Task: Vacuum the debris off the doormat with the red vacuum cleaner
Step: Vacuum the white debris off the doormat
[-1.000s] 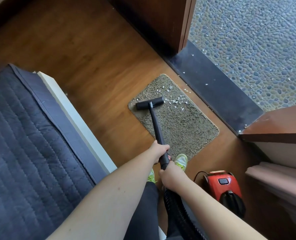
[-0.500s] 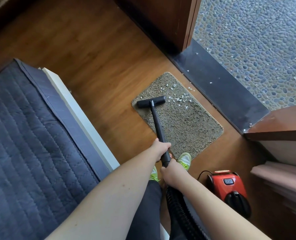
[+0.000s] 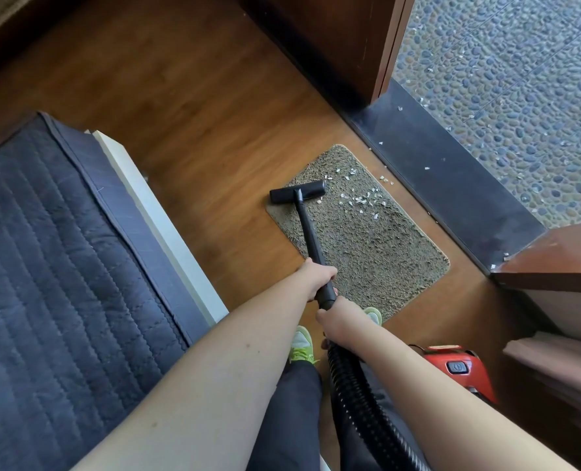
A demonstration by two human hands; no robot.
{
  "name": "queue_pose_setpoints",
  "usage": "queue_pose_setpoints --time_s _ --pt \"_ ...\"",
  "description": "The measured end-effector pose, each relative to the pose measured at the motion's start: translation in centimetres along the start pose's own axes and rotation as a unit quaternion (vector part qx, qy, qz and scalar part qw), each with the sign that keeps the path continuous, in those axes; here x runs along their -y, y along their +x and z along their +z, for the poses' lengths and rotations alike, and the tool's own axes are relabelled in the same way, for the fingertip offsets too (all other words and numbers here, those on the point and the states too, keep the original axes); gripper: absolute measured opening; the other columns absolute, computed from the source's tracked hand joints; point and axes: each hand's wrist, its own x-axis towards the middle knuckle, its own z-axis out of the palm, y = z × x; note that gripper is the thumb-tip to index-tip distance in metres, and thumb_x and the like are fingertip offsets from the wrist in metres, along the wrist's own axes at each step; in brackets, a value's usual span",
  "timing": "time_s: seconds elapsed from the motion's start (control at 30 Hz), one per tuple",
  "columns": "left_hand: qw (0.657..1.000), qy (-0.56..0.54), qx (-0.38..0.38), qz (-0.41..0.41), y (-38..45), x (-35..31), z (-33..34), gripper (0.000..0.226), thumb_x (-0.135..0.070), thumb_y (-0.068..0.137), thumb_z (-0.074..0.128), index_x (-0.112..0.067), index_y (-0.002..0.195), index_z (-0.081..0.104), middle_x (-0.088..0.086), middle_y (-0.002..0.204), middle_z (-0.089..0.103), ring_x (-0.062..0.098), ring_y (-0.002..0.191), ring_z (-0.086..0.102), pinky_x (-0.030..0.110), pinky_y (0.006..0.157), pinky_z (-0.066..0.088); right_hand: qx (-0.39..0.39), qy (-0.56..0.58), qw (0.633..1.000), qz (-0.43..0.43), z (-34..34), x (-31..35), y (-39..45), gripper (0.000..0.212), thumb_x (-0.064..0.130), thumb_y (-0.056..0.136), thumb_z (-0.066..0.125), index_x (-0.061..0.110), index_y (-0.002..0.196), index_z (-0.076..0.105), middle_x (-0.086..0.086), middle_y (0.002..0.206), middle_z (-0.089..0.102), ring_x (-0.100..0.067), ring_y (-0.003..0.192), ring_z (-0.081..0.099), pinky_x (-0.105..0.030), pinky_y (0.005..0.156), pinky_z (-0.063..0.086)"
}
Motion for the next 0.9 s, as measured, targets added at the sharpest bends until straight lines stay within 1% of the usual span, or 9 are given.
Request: queue_pose_setpoints --time_s 0.07,0.17,0.23,0.37,0.5,0.67,0.73,0.83,0.9 --pt "1.0 -0.015 0.007 -0.002 -0.6 0.1 0.4 0.075 -0.012 0.084 0.062 -0.018 0.148 0.024 0.018 0.105 0.058 0.03 0.078 0.068 0.044 0.077 0.061 -0.002 -0.006 1.0 0.003 -0.2 -0.2 -0.4 0.032 0.018 0.095 0.045 0.002 0.122 0.048 -0.007 0.082 0.06 -0.017 0.051 0.061 -0.016 0.041 0.043" --pt "1.0 -0.019 0.008 -0.009 -0.5 0.9 1.2 0.088 -0.017 0.071 0.064 -0.021 0.149 0.023 0.021 0.12 0.056 0.034 0.089 0.068 0.05 0.081 0.06 -0.017 -0.055 0.998 0.007 0.2 -1.3 -0.6 0.039 0.025 0.093 0.047 0.006 0.127 0.048 -0.014 0.114 0.065 -0.029 0.095 0.067 -0.023 0.069 0.044" --pt "1.0 -0.02 0.006 -0.005 0.9 2.5 2.1 0.098 -0.022 0.063 0.064 -0.025 0.15 0.02 0.02 0.124 0.055 0.036 0.095 0.068 0.052 0.083 0.059 -0.025 -0.06 0.998 0.011 0.6 -2.3 -1.2 0.041 0.028 0.094 0.048 0.006 0.129 0.046 -0.014 0.121 0.062 -0.031 0.107 0.062 -0.026 0.075 0.039" --pt "0.999 -0.023 0.034 -0.01 -0.8 5.0 3.8 0.104 -0.023 0.062 0.062 -0.033 0.153 0.012 0.022 0.123 0.057 0.035 0.08 0.069 0.051 0.075 0.061 -0.028 -0.054 0.998 0.016 1.7 -5.2 -3.3 0.045 0.029 0.095 0.047 0.009 0.134 0.039 -0.014 0.118 0.063 -0.03 0.103 0.064 -0.03 0.082 0.047" --pt "0.999 0.0 0.04 -0.008 -0.5 7.5 5.4 0.098 -0.025 0.058 0.063 -0.032 0.148 0.024 0.021 0.129 0.056 0.04 0.091 0.07 0.05 0.072 0.062 -0.036 -0.056 0.998 0.02 2.7 -7.4 -4.1 0.037 0.03 0.094 0.046 0.009 0.124 0.042 -0.014 0.108 0.068 -0.029 0.095 0.068 -0.034 0.084 0.053" --pt "0.999 0.024 0.028 -0.006 1.7 8.0 6.1 0.104 -0.028 0.056 0.064 -0.032 0.15 0.02 0.018 0.127 0.056 0.042 0.101 0.067 0.054 0.077 0.06 -0.033 -0.007 0.999 -0.008 2.1 -7.6 -3.9 0.033 0.026 0.098 0.045 0.009 0.127 0.046 -0.007 0.099 0.062 -0.026 0.092 0.066 -0.032 0.077 0.056" --pt "0.999 0.029 0.022 -0.005 2.9 7.1 6.2 0.104 -0.029 0.057 0.065 -0.032 0.151 0.02 0.017 0.124 0.056 0.042 0.099 0.068 0.056 0.078 0.06 -0.039 -0.002 0.999 -0.009 1.7 -7.0 -3.3 0.035 0.025 0.098 0.045 0.01 0.129 0.046 -0.008 0.101 0.063 -0.028 0.095 0.067 -0.034 0.08 0.056" --pt "0.999 0.033 0.028 -0.002 0.2 3.6 5.4 0.097 -0.024 0.07 0.067 -0.03 0.153 0.017 0.017 0.117 0.056 0.035 0.084 0.069 0.049 0.074 0.061 -0.046 -0.042 0.998 0.019 1.0 -5.8 -1.5 0.044 0.026 0.097 0.045 0.008 0.137 0.036 -0.015 0.122 0.061 -0.031 0.107 0.063 -0.033 0.089 0.051" --pt "0.999 0.022 0.04 0.004 0.2 2.0 5.1 0.083 -0.013 0.086 0.061 -0.023 0.153 0.014 0.019 0.111 0.055 0.028 0.062 0.064 0.035 0.055 0.06 -0.047 -0.052 0.997 0.03 0.4 -4.9 -0.2 0.046 0.025 0.097 0.047 0.008 0.138 0.036 -0.015 0.129 0.056 -0.031 0.113 0.059 -0.031 0.088 0.046"
